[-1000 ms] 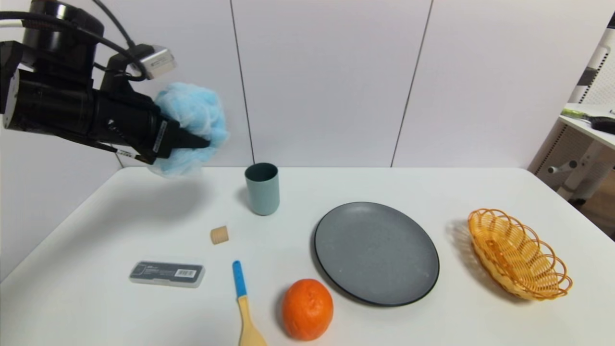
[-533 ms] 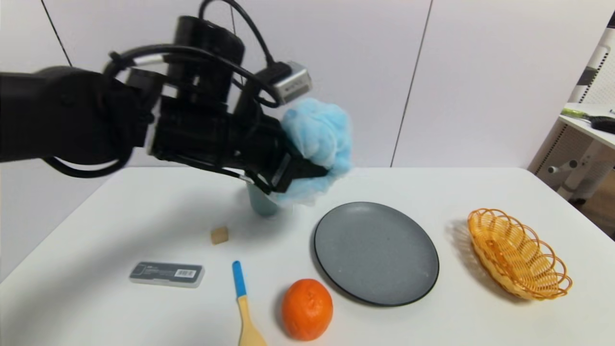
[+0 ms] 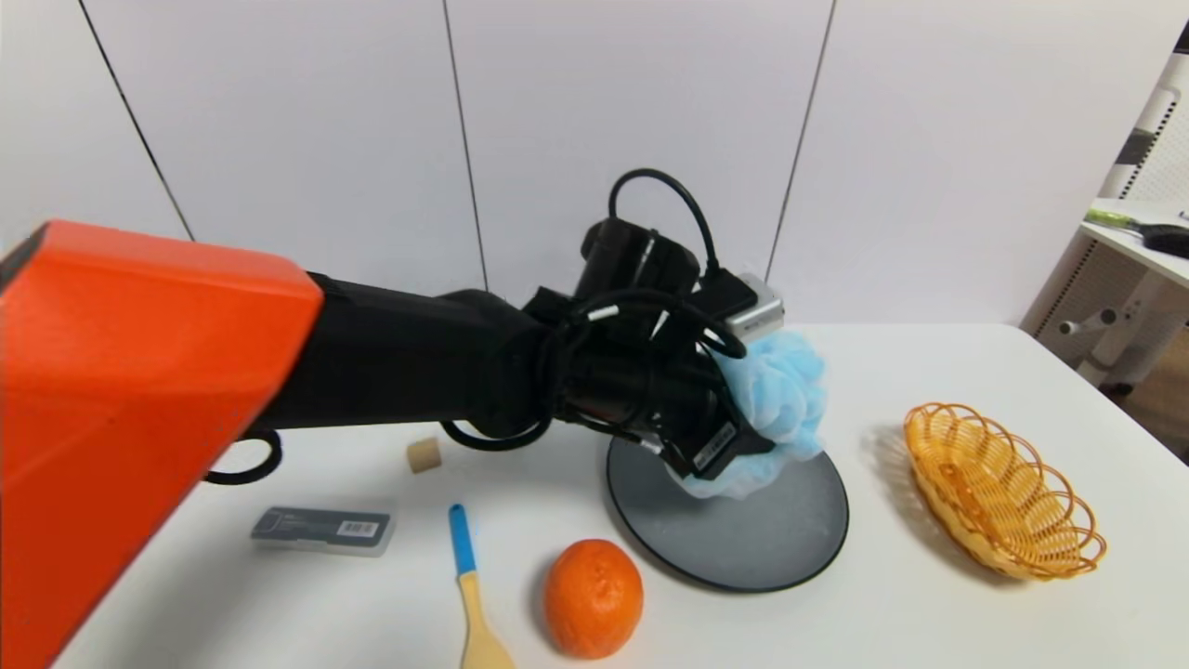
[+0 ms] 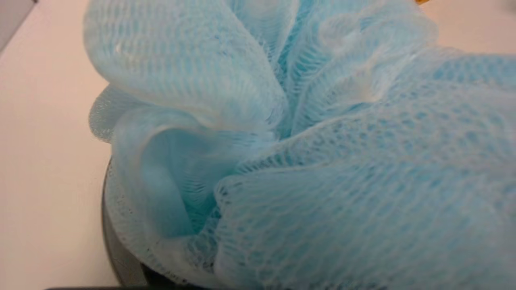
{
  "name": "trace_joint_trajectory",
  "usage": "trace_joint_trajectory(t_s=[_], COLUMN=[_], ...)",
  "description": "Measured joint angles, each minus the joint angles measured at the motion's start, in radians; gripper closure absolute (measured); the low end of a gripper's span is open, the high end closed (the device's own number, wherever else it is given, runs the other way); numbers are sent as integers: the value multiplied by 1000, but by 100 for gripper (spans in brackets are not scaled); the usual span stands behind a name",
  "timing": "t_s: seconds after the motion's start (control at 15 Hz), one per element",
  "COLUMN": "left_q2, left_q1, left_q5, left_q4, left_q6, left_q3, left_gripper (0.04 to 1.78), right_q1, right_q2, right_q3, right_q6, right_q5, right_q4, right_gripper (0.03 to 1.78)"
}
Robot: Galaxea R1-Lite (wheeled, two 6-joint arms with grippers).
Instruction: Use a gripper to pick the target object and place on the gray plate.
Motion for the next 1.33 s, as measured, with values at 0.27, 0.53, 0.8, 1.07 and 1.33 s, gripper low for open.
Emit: trace_joint_trajectory(t_s=[0.27, 0.53, 0.8, 1.07, 1.33], left_q2=[52, 39, -4, -50, -134], left_q1=[-8, -8, -8, -8, 2], left_q5=[38, 41, 42, 42, 79], left_q4=[0, -1, -1, -4, 4], left_q6=[-1, -17, -45, -87, -88], left_q3=[-18, -20, -15, -11, 0], left_gripper=[61, 41, 29, 22, 18], right_q1=[0, 0, 0, 0, 0], right_q2=[0, 0, 0, 0, 0], right_q3=[0, 0, 0, 0, 0], right_q6=[0, 0, 0, 0, 0], right_q5=[0, 0, 0, 0, 0], right_q4=[0, 0, 0, 0, 0], right_gripper=[10, 10, 10, 10, 10])
